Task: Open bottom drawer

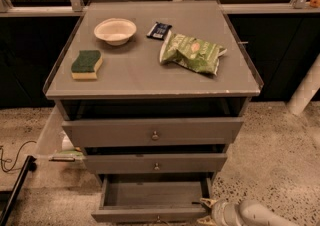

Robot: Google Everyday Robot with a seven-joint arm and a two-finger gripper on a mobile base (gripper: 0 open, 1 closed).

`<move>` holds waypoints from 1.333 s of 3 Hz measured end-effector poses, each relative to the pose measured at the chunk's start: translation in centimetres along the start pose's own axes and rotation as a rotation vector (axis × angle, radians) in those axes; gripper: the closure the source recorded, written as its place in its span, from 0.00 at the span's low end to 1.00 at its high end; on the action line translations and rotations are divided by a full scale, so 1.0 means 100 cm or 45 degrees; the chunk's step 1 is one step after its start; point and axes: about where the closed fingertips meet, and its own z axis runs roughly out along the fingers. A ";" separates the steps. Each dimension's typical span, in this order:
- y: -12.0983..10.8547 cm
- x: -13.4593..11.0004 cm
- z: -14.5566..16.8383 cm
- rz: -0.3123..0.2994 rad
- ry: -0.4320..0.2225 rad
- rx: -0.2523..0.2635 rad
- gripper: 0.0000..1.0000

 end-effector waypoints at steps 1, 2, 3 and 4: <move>0.000 0.000 0.000 0.000 0.000 0.000 0.66; 0.010 0.002 -0.011 -0.004 -0.001 0.000 0.89; 0.014 0.002 -0.016 -0.014 -0.002 0.004 1.00; 0.022 0.003 -0.021 -0.009 -0.007 0.010 1.00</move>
Offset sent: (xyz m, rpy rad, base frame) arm -0.0298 -0.0172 0.0106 -0.0059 -0.0067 0.0005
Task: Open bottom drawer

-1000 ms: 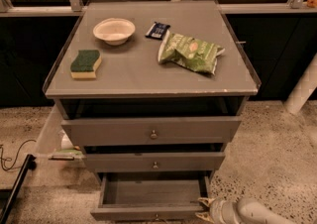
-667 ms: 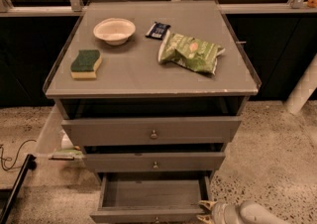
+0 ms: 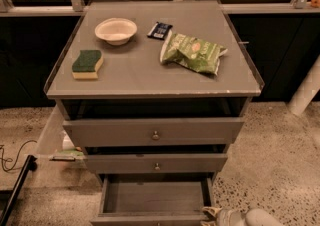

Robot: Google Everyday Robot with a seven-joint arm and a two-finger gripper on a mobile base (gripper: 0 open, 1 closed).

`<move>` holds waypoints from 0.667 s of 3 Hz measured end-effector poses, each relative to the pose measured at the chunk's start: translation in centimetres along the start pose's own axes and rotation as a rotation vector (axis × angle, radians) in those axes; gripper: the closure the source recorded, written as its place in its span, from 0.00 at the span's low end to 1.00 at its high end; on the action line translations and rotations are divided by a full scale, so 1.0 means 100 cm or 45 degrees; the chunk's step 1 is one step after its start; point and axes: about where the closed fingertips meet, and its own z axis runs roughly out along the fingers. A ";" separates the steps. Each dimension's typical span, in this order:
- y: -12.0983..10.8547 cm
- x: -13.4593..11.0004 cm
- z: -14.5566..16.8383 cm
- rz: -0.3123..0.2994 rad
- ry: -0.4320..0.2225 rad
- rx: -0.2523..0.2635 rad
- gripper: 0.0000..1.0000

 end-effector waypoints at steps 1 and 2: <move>0.000 0.000 0.000 0.000 0.000 0.000 0.81; 0.000 0.000 0.000 0.000 0.000 0.000 0.58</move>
Offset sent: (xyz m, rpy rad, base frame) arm 0.0000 0.0000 0.0000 0.0000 0.0000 0.0001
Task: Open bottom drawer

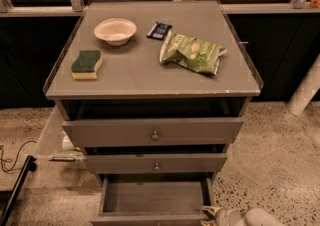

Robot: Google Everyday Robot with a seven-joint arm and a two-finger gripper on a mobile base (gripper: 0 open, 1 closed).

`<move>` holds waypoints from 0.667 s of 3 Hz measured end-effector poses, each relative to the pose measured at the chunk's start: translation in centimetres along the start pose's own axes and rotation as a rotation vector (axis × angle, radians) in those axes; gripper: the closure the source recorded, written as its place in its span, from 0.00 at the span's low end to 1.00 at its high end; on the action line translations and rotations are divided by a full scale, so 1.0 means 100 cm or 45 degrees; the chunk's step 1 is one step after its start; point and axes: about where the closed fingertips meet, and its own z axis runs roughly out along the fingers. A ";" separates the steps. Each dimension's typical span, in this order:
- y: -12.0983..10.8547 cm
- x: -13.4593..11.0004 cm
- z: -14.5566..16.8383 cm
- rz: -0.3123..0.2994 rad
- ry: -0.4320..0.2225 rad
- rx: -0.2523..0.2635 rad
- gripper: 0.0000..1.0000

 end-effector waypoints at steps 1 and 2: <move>0.000 0.000 0.000 0.000 0.000 0.000 0.34; 0.000 0.000 0.000 0.000 0.000 0.000 0.11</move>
Offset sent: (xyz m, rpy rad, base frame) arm 0.0000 0.0000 0.0000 0.0000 0.0000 0.0000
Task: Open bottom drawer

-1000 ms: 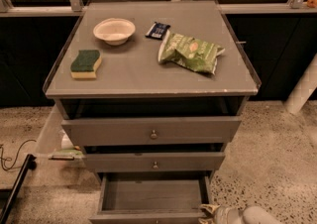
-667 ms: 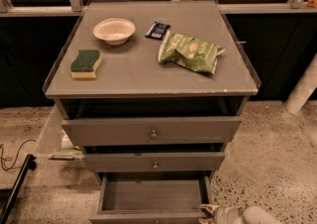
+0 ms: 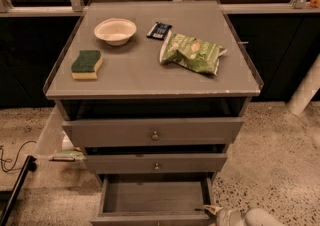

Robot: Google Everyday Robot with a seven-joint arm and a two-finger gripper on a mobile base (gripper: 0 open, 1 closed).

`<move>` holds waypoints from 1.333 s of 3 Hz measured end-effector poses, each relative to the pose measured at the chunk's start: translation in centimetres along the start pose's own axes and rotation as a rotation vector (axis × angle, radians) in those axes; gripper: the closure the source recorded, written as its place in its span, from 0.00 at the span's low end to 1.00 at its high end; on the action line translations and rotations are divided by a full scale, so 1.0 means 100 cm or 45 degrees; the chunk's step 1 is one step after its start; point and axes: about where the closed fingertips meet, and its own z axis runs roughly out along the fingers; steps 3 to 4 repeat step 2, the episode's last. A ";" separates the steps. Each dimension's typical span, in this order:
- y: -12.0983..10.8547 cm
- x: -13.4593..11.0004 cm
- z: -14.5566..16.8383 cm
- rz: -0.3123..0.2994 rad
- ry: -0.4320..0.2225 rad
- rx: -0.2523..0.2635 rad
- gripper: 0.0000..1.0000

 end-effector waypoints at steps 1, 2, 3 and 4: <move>0.000 0.000 0.000 0.000 0.000 0.000 0.00; 0.000 0.000 0.000 0.000 0.000 0.000 0.00; 0.000 0.000 0.000 0.000 0.000 0.000 0.00; 0.000 0.000 0.000 0.000 0.000 0.000 0.00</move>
Offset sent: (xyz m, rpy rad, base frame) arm 0.0000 0.0000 0.0000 0.0000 0.0000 0.0000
